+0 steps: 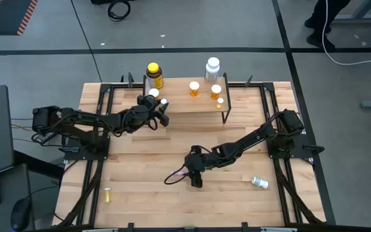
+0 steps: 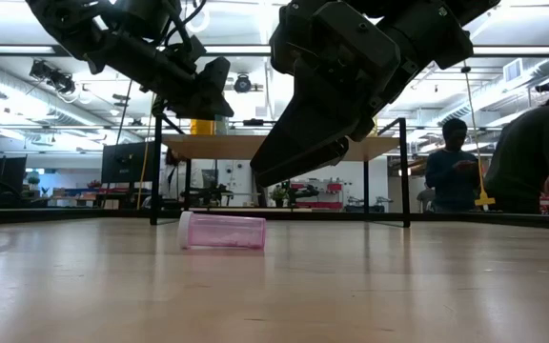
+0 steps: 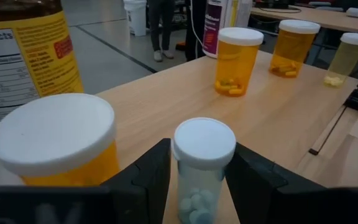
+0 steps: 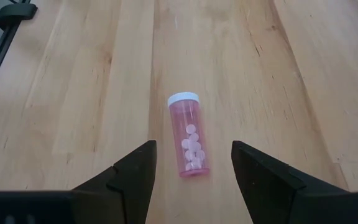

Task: Pick and place medicine bottles onto shelf by color
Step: Put the blue pill bottle on the shelf

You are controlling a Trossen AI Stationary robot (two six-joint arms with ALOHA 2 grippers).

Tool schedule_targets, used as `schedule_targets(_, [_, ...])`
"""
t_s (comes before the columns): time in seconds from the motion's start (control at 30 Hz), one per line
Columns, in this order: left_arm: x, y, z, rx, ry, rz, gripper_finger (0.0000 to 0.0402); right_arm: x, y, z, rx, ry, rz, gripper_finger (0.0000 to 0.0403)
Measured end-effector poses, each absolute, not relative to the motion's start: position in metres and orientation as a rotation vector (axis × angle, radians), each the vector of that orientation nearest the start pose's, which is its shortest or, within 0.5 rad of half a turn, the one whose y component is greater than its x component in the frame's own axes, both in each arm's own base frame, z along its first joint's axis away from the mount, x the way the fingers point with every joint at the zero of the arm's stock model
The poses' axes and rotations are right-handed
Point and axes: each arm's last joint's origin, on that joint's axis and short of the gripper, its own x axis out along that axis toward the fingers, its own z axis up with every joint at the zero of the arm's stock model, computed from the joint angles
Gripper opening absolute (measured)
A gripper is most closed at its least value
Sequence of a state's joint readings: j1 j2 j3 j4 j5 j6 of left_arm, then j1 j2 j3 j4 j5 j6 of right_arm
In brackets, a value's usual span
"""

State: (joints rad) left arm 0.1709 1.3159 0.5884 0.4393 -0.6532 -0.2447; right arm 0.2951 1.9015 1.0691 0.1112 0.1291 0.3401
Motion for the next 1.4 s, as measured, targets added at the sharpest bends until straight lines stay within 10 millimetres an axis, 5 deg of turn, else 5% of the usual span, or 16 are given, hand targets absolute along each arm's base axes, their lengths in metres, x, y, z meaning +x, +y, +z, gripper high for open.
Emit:
schedule_targets(0.43, [0.256, 0.062, 0.215, -0.154, 0.184, 0.853, 0.0173, 0.372, 0.11, 0.149, 0.172, 0.723, 0.039, 0.0217])
schedule_targets(0.93, [0.256, 0.062, 0.214, -0.141, 0.204, 0.851, 0.028, 0.371, 0.111, 0.149, 0.17, 0.724, 0.041, 0.0217])
schedule_targets(1.4, [0.258, 0.045, 0.21, -0.094, 0.267, 0.791, 0.0284, 0.371, 0.111, 0.149, 0.17, 0.724, 0.041, 0.0217])
